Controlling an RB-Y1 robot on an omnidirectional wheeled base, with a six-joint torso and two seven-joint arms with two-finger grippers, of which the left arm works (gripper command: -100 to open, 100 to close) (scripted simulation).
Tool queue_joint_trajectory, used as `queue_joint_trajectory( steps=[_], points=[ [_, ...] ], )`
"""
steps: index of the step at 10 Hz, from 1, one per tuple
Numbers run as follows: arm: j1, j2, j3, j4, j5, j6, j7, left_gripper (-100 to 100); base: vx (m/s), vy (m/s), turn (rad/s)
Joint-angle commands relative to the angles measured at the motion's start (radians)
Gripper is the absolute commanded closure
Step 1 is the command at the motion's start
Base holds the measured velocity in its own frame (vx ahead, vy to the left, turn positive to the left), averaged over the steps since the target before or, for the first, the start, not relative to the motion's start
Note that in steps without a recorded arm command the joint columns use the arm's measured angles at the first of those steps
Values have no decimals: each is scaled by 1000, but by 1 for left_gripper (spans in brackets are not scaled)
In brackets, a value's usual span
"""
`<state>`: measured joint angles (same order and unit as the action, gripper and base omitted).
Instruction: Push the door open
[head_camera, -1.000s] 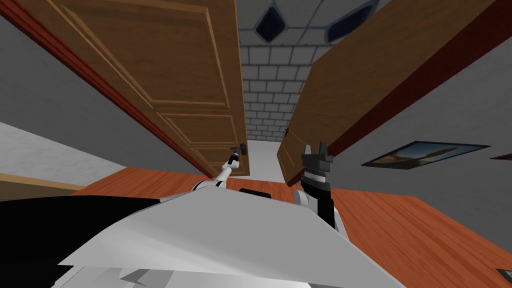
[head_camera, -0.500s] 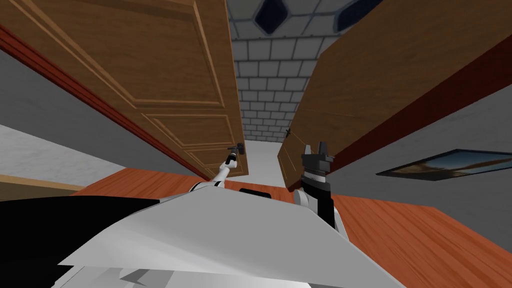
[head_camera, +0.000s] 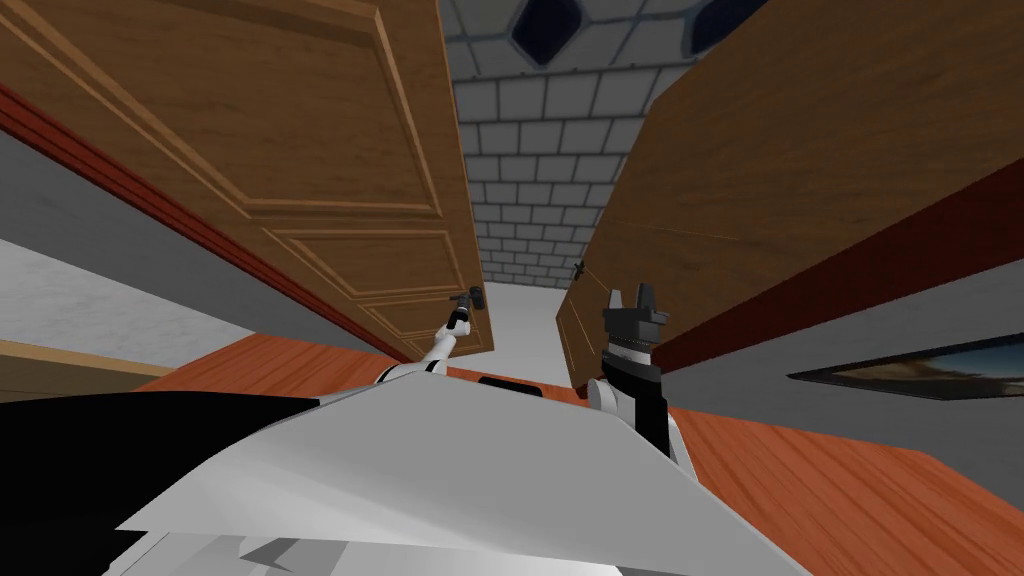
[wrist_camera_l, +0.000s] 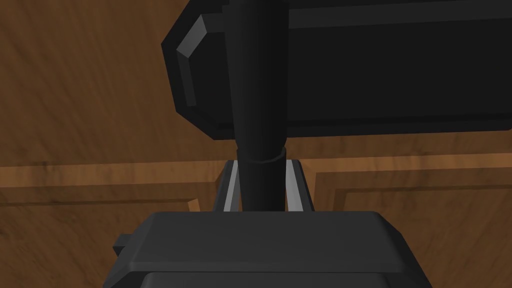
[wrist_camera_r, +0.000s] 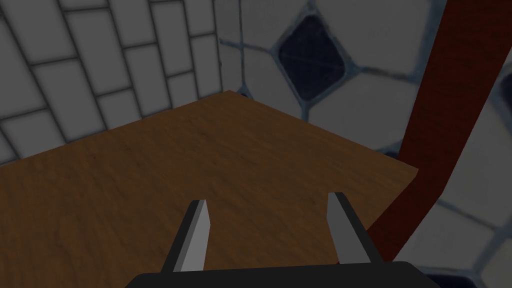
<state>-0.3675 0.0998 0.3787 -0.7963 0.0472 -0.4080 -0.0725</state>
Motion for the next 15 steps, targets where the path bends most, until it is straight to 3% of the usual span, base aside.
queue_joint_trajectory(
  steps=[1,10,13,15],
  points=[
    [-3,15,34,-8,7,4,-11,100,181,-84,72],
    [6,36,129,-10,33,10,-37,100,187,-82,71],
    [10,34,137,-6,36,12,-38,100,147,-37,49],
    [26,43,167,-20,69,12,-63,100,148,-4,-38]
  ],
)
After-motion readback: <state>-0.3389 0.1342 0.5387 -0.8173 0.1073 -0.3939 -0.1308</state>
